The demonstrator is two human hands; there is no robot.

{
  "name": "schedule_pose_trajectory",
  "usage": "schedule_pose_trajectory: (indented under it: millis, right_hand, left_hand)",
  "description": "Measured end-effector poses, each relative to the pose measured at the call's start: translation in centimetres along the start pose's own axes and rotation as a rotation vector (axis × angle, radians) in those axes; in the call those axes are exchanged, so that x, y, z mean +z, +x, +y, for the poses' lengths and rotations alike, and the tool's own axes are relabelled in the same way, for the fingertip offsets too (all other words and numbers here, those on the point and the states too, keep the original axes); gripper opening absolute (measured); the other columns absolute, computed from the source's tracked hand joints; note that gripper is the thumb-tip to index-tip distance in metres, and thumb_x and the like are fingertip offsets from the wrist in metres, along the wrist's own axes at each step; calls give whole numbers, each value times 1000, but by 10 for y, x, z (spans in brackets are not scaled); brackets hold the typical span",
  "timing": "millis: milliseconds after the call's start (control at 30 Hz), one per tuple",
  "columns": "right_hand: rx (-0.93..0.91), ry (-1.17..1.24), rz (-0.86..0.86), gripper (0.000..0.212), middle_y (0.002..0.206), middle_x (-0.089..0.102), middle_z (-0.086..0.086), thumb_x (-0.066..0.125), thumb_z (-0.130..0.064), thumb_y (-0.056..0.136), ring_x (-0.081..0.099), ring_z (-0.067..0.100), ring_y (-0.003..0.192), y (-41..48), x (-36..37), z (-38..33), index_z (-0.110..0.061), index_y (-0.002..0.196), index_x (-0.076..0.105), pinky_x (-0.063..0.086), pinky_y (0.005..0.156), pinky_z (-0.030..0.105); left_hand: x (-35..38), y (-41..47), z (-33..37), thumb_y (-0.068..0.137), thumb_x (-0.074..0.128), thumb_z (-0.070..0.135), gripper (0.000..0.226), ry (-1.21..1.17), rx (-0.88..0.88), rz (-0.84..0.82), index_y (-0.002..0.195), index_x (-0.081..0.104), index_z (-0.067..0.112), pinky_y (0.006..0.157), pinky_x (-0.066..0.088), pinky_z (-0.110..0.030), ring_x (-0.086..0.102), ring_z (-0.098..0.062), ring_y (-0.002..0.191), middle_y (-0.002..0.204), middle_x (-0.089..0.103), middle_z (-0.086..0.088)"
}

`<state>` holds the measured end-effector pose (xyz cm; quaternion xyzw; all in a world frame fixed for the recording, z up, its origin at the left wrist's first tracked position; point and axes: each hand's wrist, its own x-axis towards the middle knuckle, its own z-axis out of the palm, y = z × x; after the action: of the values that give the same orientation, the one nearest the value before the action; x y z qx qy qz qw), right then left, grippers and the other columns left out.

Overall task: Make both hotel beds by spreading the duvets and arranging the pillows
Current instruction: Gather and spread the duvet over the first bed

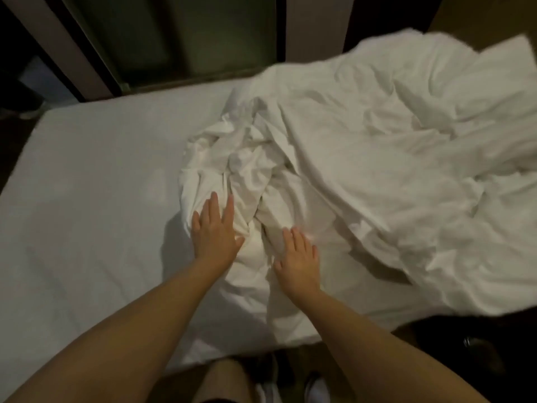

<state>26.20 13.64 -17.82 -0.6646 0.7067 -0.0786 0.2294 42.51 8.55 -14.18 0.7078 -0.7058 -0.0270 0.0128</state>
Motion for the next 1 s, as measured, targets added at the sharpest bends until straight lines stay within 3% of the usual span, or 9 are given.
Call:
schedule_pose_trajectory:
  millis: [133,267,433,600,667,767,833,900,1000]
  right_hand:
    - [246,72,-185,78,161,1,-1,43,-52,94,5,24,147,-34,34,-5,-24,153,1,11,116,49]
    - [509,313,-330,91,161,-2,-2,42,-68,87,0,28,147,-33,60,-24,-27,152,-5,14,114,54]
    - [699,510,-107,88,160,7,4,43,-66,87,8,27,146,-27,87,-80,-23,153,4,16,116,52]
    - [658,730,192,82,158,21,-1,50,-59,89,25,19,143,-55,94,-111,-23,153,13,24,116,37]
    - [603,837,190,96,158,18,-4,63,-60,80,26,19,142,-71,93,-122,-29,153,9,29,114,37]
    - [630,539,21,117,160,3,-5,70,-66,68,9,24,147,-80,97,-133,-35,150,-9,20,116,50]
    - [769,430,96,92,156,20,6,62,-53,83,19,29,143,-68,83,-136,-27,150,5,19,115,52]
    - [782,575,233,48,139,48,14,47,-26,97,45,31,126,-58,52,-148,-15,142,34,36,106,42]
    - [849,1363,561,33,128,58,14,39,-13,100,56,31,110,-46,12,-182,-3,128,53,46,78,30]
  left_hand:
    - [9,-12,-25,75,72,49,110,-244,-375,-51,151,-4,24,111,19,-53,11,-33,143,158,-4,-11]
    - [36,2,-49,77,76,34,113,-776,-641,-375,151,-7,11,108,32,-50,29,-41,135,152,21,-21]
    - [35,19,-56,91,58,22,67,-649,-288,-540,145,24,3,101,36,-39,41,-39,129,143,40,-21]
    - [5,8,-54,91,57,21,57,-649,-88,-515,139,33,2,96,37,-36,46,-38,124,137,48,-21]
    - [-12,1,-50,91,57,21,52,-680,-30,-511,136,38,1,95,39,-37,49,-38,121,134,50,-22]
    - [-33,-12,-46,96,50,18,42,-647,123,-522,132,44,-3,96,37,-38,48,-38,121,133,51,-24]
    - [-53,-19,-46,94,50,14,40,-666,156,-506,129,48,-6,94,38,-37,49,-39,119,129,53,-25]
    - [-77,-20,-47,92,52,13,39,-731,193,-439,126,52,-5,91,41,-37,52,-39,116,126,56,-25]
    - [-123,-18,-57,92,56,21,38,-985,356,-379,125,54,3,90,44,-35,56,-29,111,121,60,-14]
